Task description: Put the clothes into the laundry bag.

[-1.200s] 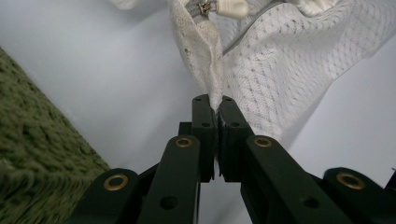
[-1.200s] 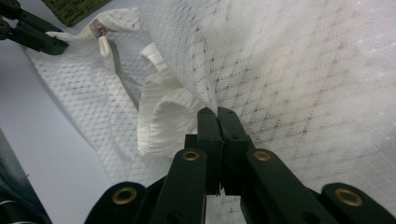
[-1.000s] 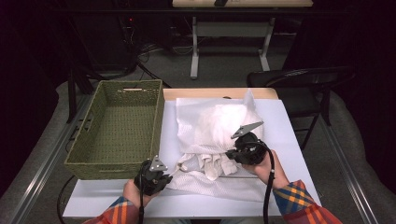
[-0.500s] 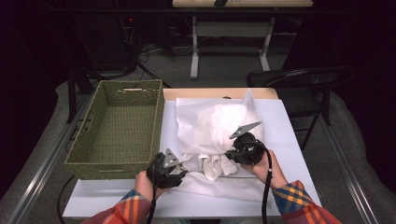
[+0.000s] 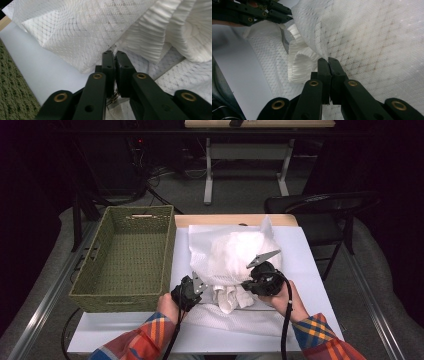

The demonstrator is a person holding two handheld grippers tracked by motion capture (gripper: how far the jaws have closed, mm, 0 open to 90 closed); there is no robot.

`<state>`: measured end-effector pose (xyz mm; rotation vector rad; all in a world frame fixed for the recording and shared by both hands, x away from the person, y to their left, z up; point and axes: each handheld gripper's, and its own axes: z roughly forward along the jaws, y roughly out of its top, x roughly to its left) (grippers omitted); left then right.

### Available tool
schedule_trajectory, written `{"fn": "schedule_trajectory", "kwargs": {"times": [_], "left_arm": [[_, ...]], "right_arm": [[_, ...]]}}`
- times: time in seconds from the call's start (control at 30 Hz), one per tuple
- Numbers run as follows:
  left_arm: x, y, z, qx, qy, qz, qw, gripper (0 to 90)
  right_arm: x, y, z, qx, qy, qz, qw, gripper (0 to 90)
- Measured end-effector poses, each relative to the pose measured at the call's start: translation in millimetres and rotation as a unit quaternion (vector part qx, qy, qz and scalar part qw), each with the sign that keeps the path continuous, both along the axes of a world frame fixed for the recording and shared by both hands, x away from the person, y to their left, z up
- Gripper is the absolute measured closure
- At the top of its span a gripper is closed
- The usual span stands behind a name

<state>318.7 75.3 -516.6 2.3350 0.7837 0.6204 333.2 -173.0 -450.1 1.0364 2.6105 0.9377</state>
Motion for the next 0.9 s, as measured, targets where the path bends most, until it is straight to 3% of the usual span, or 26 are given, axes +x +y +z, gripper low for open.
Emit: {"fn": "schedule_trajectory", "kwargs": {"times": [0.37,0.63,0.9], "left_arm": [[-22.9,29.6,11.4,-0.03,0.016,-0.024,0.9991,88.6],[-34.6,49.5,16.0,-0.065,0.038,-0.026,0.9968,88.7],[-36.8,48.9,12.1,-0.049,0.057,-0.035,0.9965,85.9]], "right_arm": [[-0.6,-1.2,-2.7,-0.003,0.011,0.003,0.9999,89.0],[-4.9,-1.4,0.2,-0.006,0.015,0.008,0.9998,88.9],[-8.2,-1.3,-5.5,-0.017,0.028,0.017,0.9993,88.9]]}}
